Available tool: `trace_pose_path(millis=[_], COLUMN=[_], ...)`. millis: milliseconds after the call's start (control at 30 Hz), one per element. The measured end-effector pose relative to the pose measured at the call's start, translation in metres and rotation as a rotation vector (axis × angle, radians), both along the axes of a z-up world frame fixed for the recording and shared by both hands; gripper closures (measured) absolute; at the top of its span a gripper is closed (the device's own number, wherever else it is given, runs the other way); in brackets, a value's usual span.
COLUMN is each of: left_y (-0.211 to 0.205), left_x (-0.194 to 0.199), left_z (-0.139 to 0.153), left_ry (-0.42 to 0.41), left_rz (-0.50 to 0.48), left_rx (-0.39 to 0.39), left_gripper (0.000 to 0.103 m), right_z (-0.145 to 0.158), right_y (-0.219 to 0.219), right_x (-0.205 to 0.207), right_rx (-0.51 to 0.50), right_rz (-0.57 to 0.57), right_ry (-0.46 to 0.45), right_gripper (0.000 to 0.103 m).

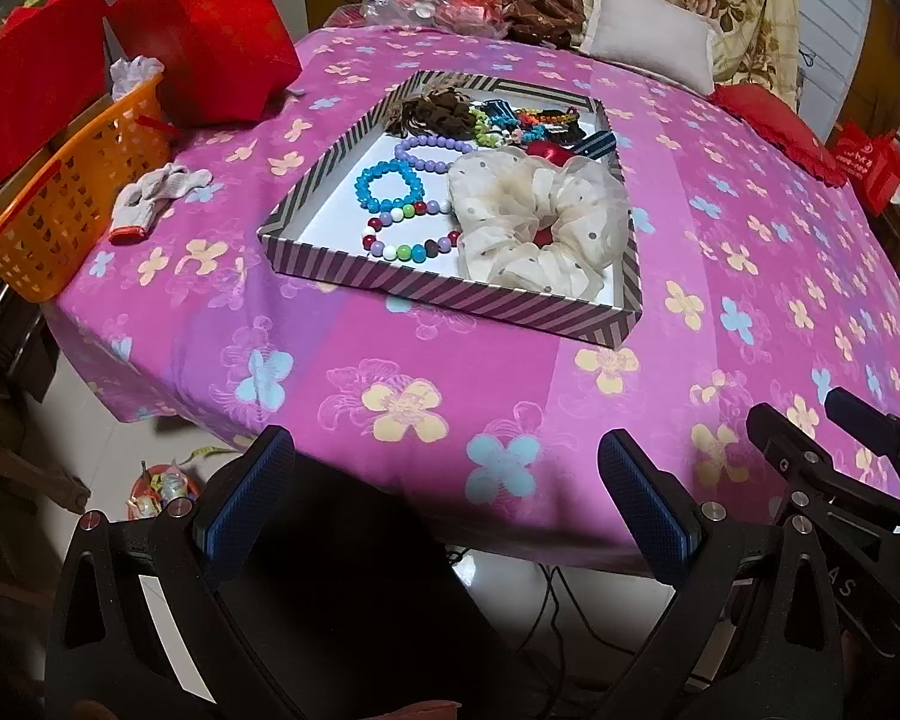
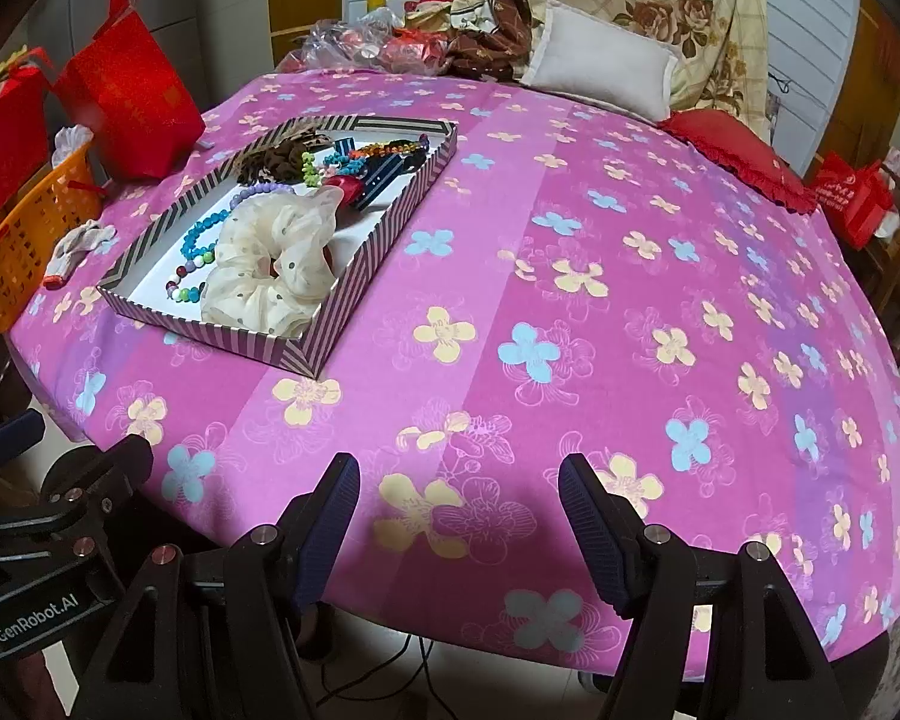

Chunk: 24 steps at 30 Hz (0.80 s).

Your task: Organize jewelry

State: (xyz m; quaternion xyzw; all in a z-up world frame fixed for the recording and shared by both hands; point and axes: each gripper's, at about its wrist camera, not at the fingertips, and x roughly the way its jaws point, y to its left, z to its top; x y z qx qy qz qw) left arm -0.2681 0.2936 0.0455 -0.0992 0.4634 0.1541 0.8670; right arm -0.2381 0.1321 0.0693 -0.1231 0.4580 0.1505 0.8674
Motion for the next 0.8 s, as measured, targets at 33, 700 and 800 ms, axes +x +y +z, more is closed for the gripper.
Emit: trace_pose_path(millis=[33, 700, 800], left_y=[-0.0007, -0.0018, -0.0011], left_x=[0.001, 0.0028, 0.0025], left_z=[0.0002, -0.0038, -0.0039], left_ry=[0.001, 0.014, 0.015], left_rz=[-0.001, 0.015, 0.018], left_rx=[0.0, -0.004, -0.004], left_gripper=[0.001, 0.001, 0.001], right_z=[0.0, -0.0051, -0.0058], right_y=[0.0002, 0.0004, 0.0005], right_x=[0.0, -0.0007, -0.0008], right_rx=[0.0, 0.008, 0.008], right_rz=[0.0, 0.021, 0.024], right_ry=[0.0, 0.014, 0.018], right_gripper=[0.036, 0.036, 0.036])
